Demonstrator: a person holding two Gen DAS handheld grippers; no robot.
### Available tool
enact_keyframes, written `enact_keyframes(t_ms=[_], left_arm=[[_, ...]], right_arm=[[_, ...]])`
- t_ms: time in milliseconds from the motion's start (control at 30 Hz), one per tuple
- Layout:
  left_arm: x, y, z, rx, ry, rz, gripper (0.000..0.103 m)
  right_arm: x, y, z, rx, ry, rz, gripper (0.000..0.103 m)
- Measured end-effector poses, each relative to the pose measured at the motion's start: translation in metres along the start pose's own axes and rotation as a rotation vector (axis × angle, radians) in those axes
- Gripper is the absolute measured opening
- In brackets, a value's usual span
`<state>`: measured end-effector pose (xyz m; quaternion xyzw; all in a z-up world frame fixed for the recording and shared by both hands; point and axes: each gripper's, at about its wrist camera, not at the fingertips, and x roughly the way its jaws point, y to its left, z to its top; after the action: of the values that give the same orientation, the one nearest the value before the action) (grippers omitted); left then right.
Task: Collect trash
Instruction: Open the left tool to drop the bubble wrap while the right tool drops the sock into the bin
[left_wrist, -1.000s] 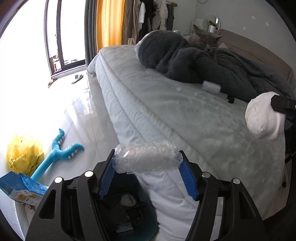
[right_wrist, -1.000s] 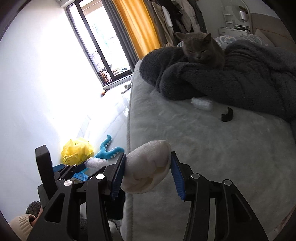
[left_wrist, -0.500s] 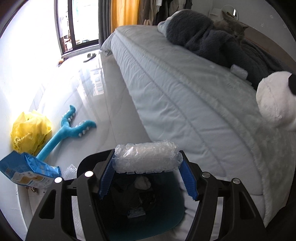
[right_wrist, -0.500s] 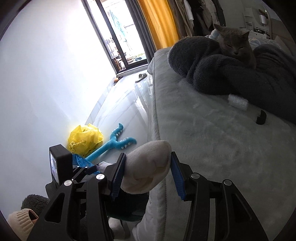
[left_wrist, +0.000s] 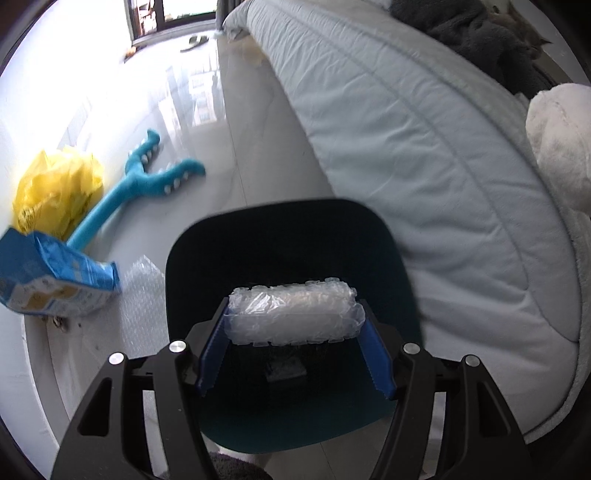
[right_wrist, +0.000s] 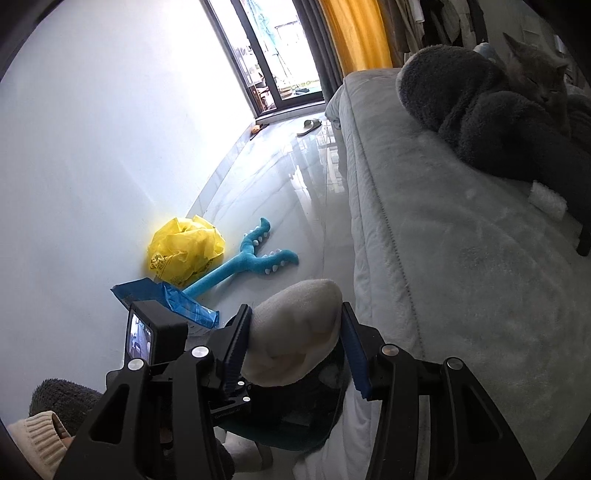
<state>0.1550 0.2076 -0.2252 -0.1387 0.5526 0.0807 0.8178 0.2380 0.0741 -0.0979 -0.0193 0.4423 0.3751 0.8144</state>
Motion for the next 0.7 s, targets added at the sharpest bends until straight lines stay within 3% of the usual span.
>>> enact_keyframes(t_ms=[167,233,700], left_arm=[[0.010,0.014,-0.008,-0.021,0.062,-0.007,0.069],[0.008,0.018,-0.010,-0.021,0.065,-0.009,0.078],[-0.032,0.061,-0.013,-0.035,-0.080,-0.013,0.086]], right_arm=[[0.024,0.012,-0.003,-0.027,0.052,-0.007,0.049],[0.034,0.016,-0.005,-0.032,0.078,-0.010,0.049],[0.103,0.031,-0.028,-0.059,0.252,-0.045,0.049]])
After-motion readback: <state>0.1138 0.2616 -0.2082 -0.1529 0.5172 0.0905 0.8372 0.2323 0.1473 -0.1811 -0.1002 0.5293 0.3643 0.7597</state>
